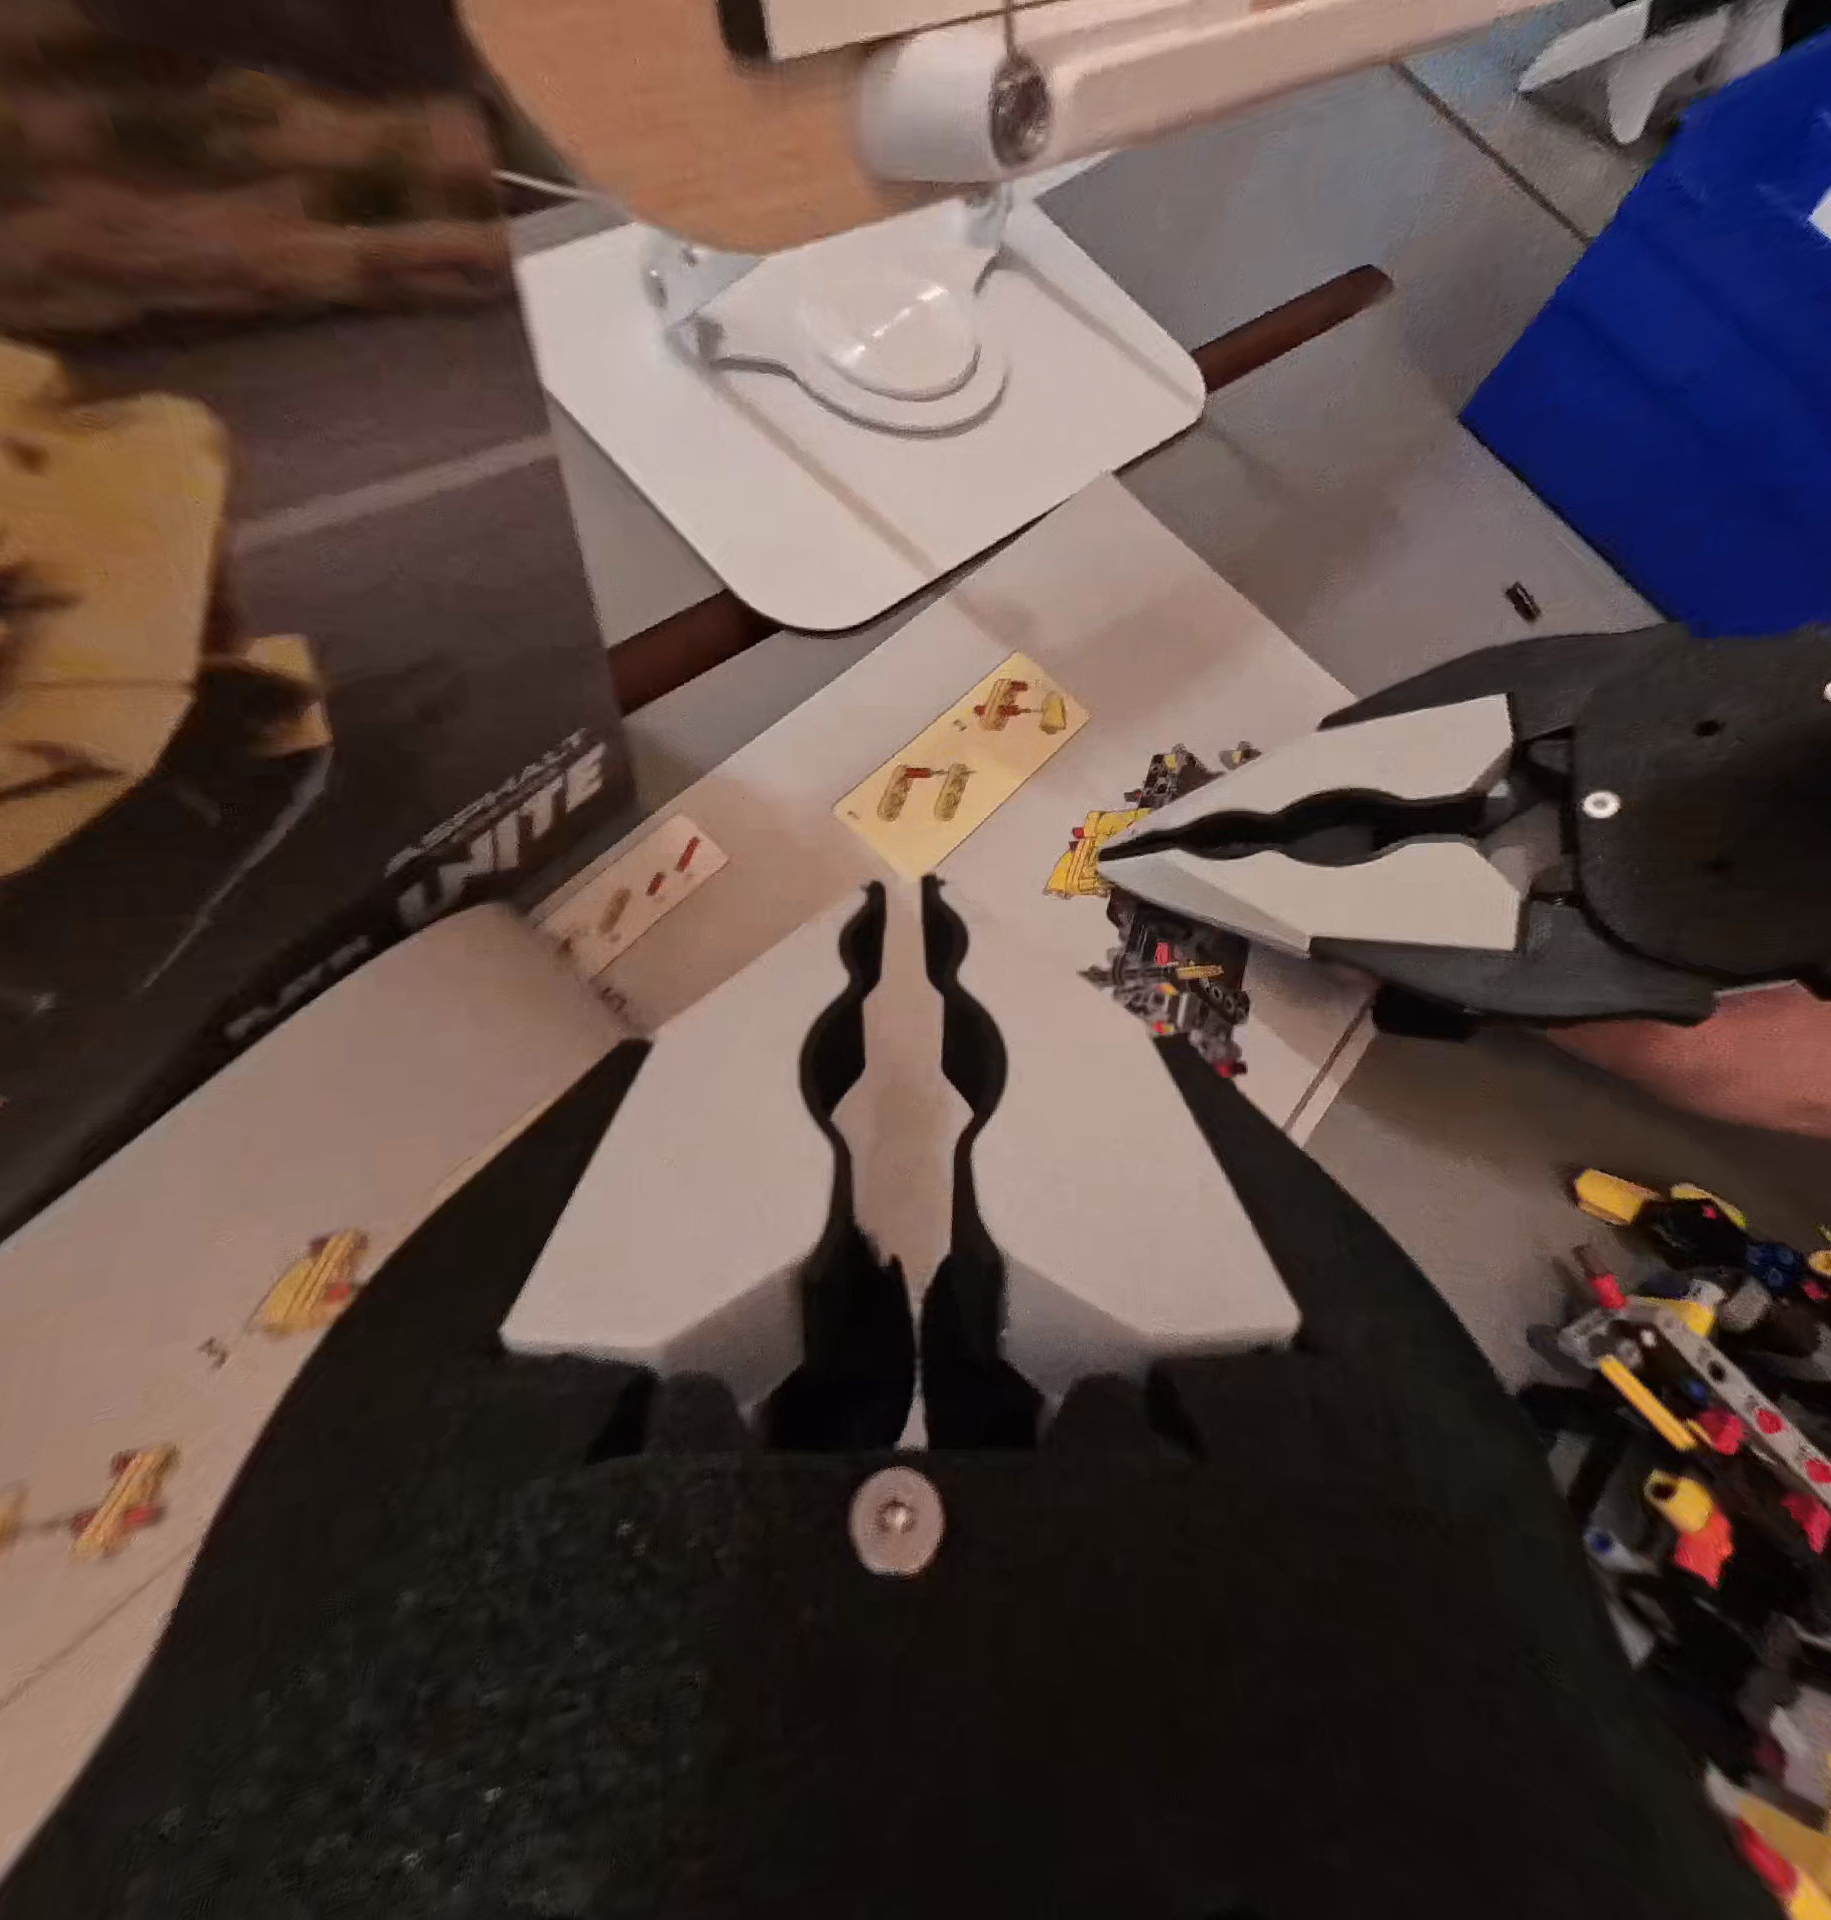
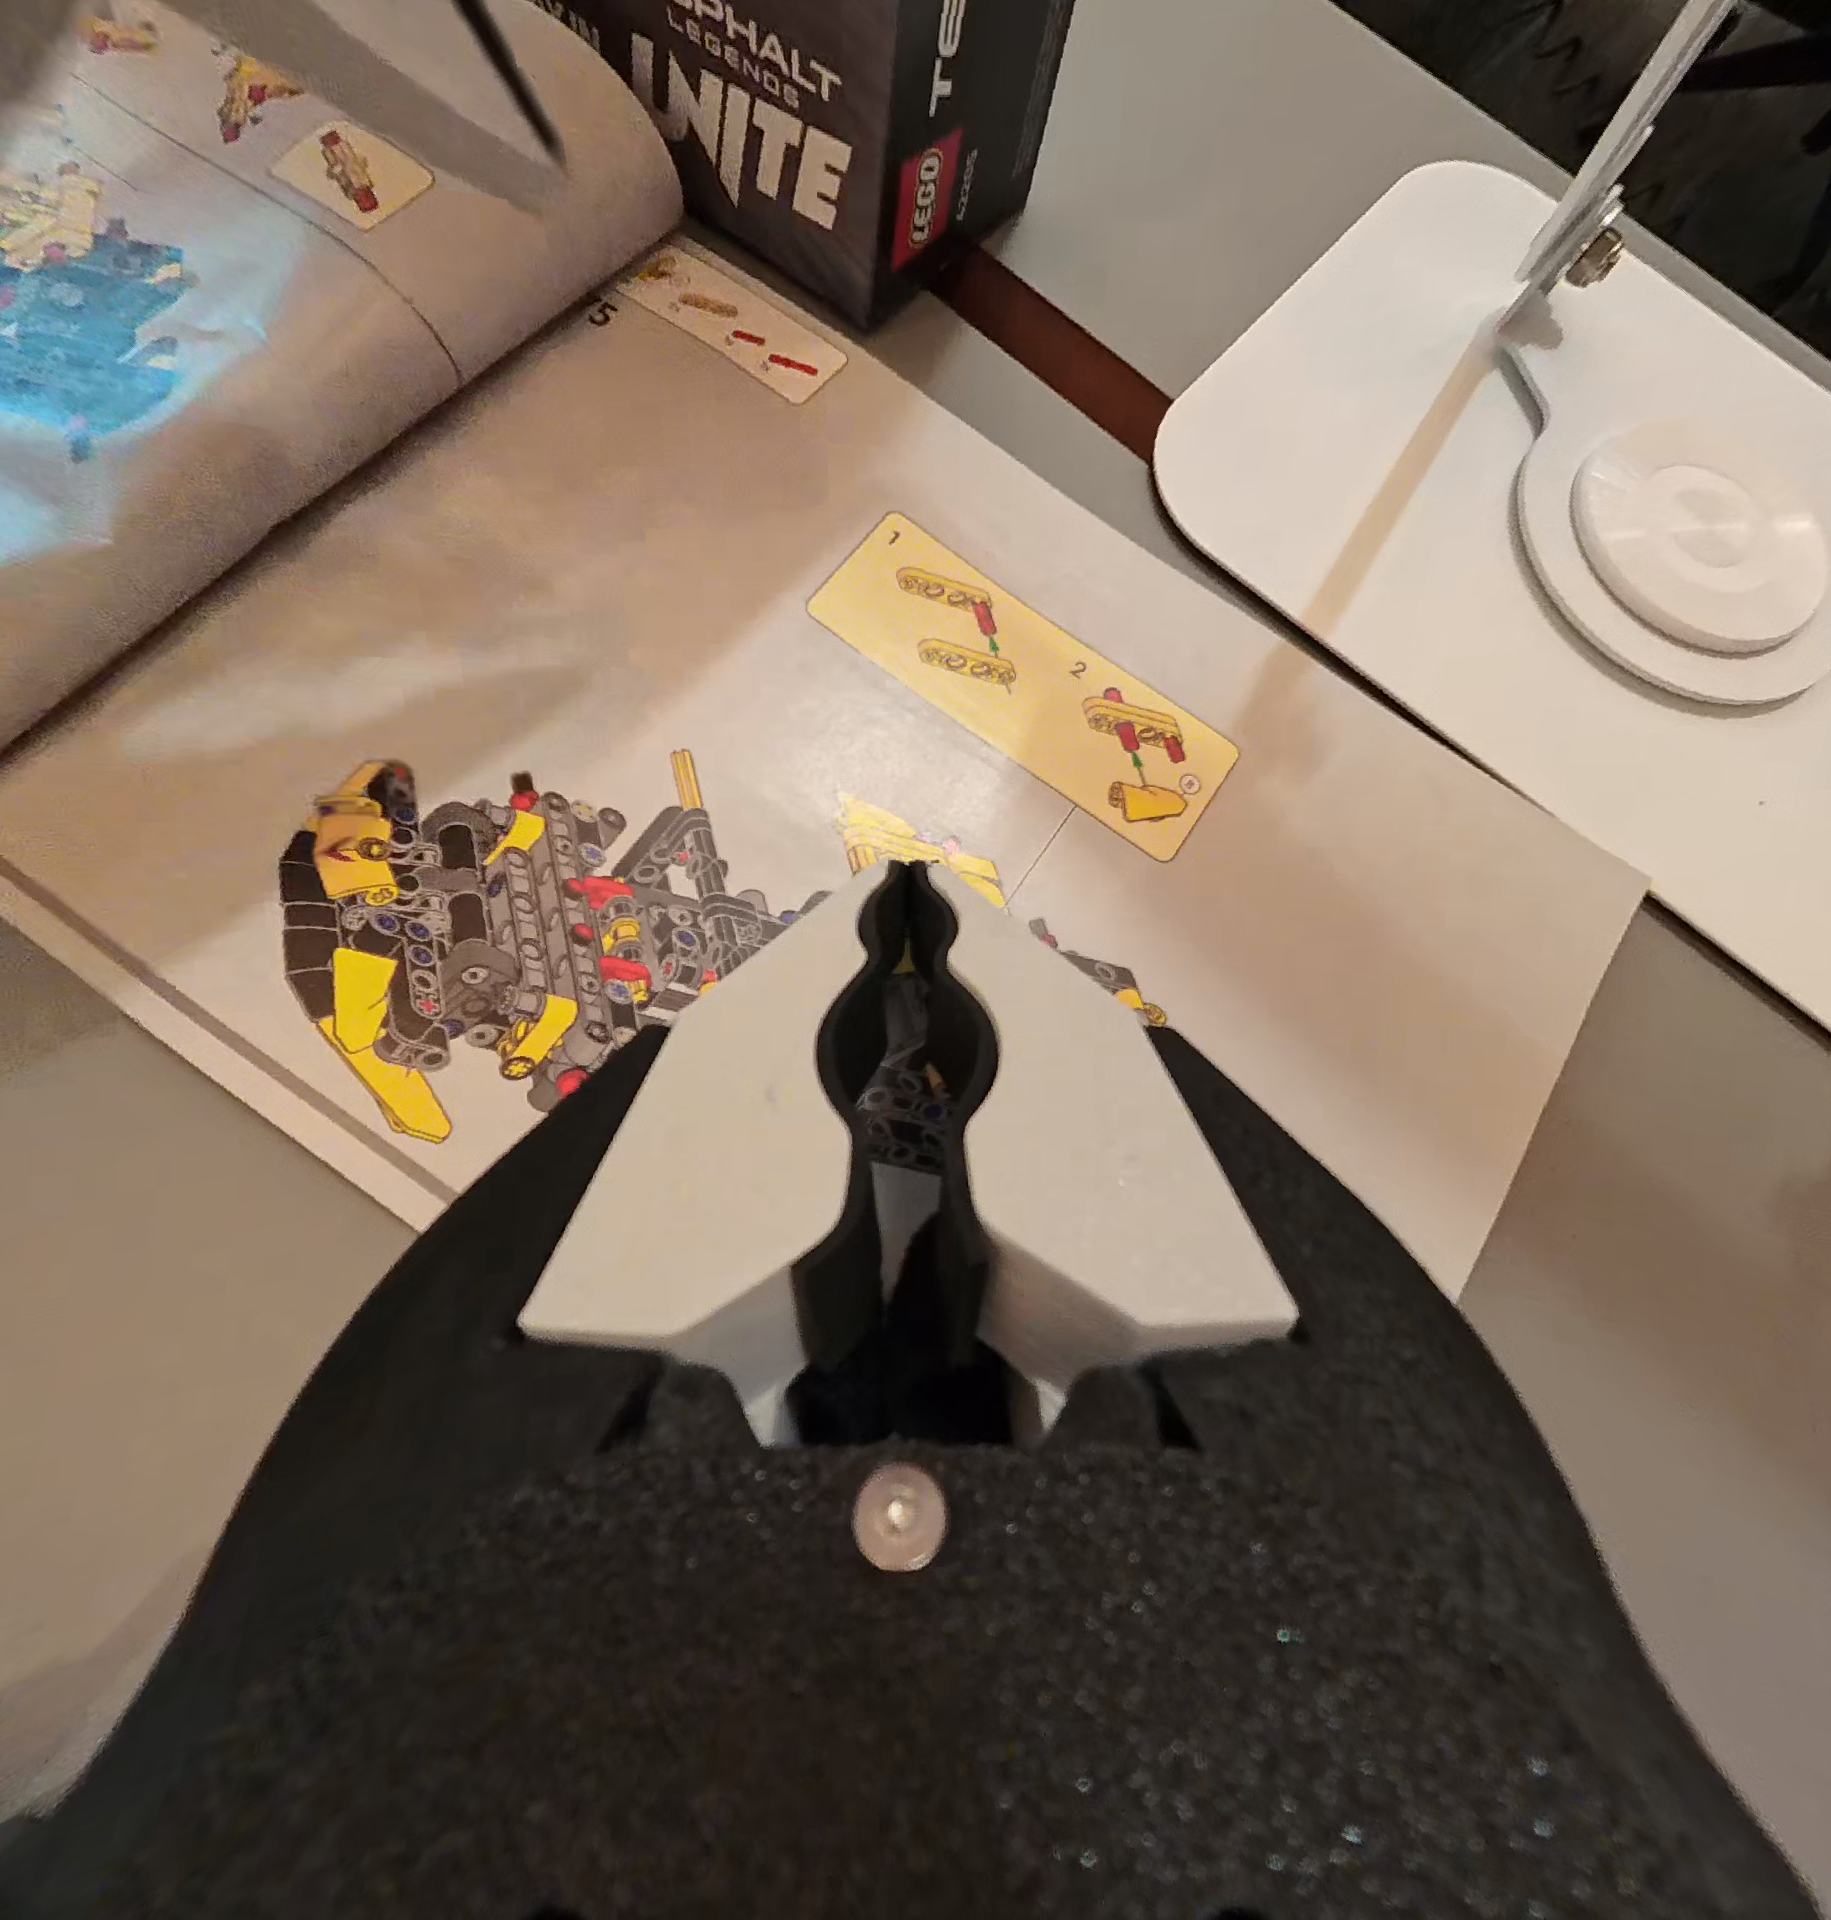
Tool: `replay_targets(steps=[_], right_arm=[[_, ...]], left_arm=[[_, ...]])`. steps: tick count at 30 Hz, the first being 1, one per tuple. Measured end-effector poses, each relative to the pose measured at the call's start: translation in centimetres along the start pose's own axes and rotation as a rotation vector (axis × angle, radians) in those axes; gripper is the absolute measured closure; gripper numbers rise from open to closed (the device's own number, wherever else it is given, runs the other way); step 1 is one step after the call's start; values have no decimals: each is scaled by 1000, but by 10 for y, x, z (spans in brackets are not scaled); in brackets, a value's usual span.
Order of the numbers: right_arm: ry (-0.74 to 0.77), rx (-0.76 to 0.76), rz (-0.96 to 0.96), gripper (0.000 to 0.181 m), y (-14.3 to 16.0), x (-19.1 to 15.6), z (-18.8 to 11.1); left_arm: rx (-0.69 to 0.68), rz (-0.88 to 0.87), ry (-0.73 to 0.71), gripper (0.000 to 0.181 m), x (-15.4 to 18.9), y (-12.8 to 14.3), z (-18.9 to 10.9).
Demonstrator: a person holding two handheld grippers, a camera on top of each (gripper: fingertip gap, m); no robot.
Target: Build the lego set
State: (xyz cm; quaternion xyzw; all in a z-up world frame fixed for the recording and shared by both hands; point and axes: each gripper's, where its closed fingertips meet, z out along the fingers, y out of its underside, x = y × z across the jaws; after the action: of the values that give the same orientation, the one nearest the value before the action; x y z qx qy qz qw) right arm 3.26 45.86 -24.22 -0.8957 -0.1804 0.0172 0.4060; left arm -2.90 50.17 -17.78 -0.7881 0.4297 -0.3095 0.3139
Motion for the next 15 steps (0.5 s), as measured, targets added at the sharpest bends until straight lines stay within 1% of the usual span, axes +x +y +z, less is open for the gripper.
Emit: replay_targets(steps=[2,5,7,9,12,15], right_arm=[[-4,2,4,181,0,0,0],[-15,2,9,181,0,0,0],[-20,4,12,181,0,0,0],[-20,1,10,181,0,0,0],[-16,-1,11,181,0,0,0],[-31,8,10,181,-1,-6,1]], left_arm=[[-72,31,-19,178,-4,11,18],[-189,59,-40,181,-18,42,31],[-143,23,-22,181,-23,44,26],[-146,11,-38,181,-35,52,17],[-58,30,22,181,-38,57,3],[-31,17,63,181,-40,63,-8]])
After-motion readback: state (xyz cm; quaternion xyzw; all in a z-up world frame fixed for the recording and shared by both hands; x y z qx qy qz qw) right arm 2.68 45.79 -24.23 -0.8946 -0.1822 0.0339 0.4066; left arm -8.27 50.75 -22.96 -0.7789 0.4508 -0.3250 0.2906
